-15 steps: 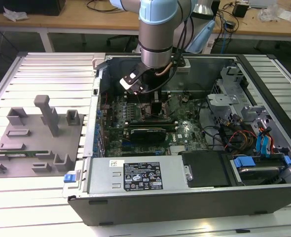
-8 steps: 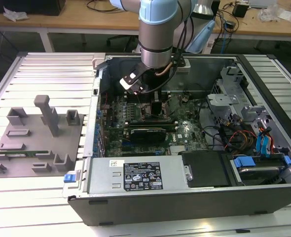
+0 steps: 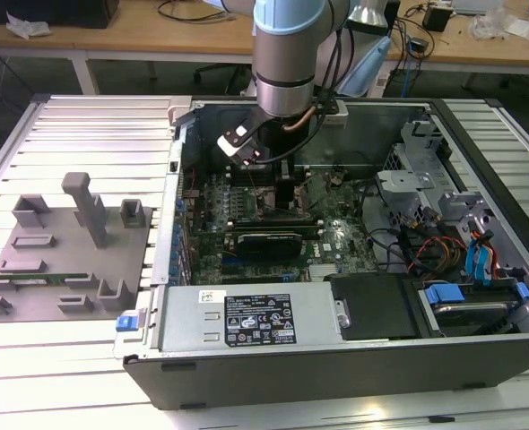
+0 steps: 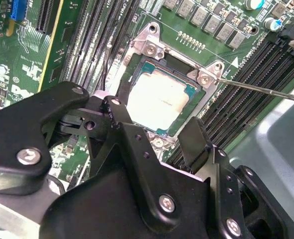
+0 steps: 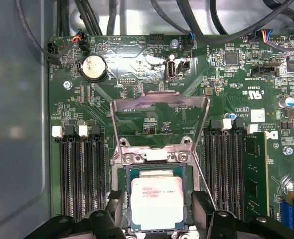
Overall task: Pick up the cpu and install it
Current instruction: 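Place the cpu into insertion slot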
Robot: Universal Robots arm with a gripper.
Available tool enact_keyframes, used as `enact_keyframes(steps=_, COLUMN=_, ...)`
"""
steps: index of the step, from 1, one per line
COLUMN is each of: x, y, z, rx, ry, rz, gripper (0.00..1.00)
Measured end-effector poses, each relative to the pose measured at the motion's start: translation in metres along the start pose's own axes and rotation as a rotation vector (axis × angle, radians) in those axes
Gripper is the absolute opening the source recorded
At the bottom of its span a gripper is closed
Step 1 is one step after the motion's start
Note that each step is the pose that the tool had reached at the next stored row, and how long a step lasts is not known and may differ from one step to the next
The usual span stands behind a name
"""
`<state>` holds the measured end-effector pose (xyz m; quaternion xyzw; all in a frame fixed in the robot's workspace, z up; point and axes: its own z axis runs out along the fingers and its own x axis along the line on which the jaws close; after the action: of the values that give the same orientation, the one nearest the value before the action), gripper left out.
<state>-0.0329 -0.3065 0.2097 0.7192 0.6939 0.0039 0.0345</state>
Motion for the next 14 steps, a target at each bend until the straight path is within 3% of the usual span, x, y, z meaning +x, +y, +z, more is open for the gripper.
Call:
enact_keyframes(steps=4, x=0.0, y=-0.0001, z=0.0, rx=0.0, ry=0.0, rz=0.0, gripper=0.65)
enact_keyframes(steps=5, x=0.0, y=-0.0001, z=0.0, rx=0.0, ry=0.0, rz=0.0, gripper=0.58)
enact_keyframes(steps=6, x=0.0, y=-0.0002, z=0.0, rx=0.0, ry=0.0, rz=0.0, gripper=0.46)
enact_keyframes(steps=9, x=0.0, y=-0.0003, z=0.0, rx=0.0, ry=0.0, rz=0.0, gripper=0.28)
enact_keyframes(steps=10, x=0.0, y=-0.0003, z=0.0, rx=0.0, ry=0.0, rz=0.0, gripper=0.28)
enact_keyframes(steps=11, x=0.0, y=-0.0004, z=0.0, rx=0.0, ry=0.0, rz=0.0, gripper=0.16)
enact_keyframes(steps=12, x=0.0, y=-0.0004, z=0.0, rx=0.0, ry=-0.0001, rz=0.0, gripper=0.11)
enact_keyframes(steps=14, x=0.0, y=-0.0005, z=0.0, rx=0.0, ry=0.0, rz=0.0, gripper=0.11)
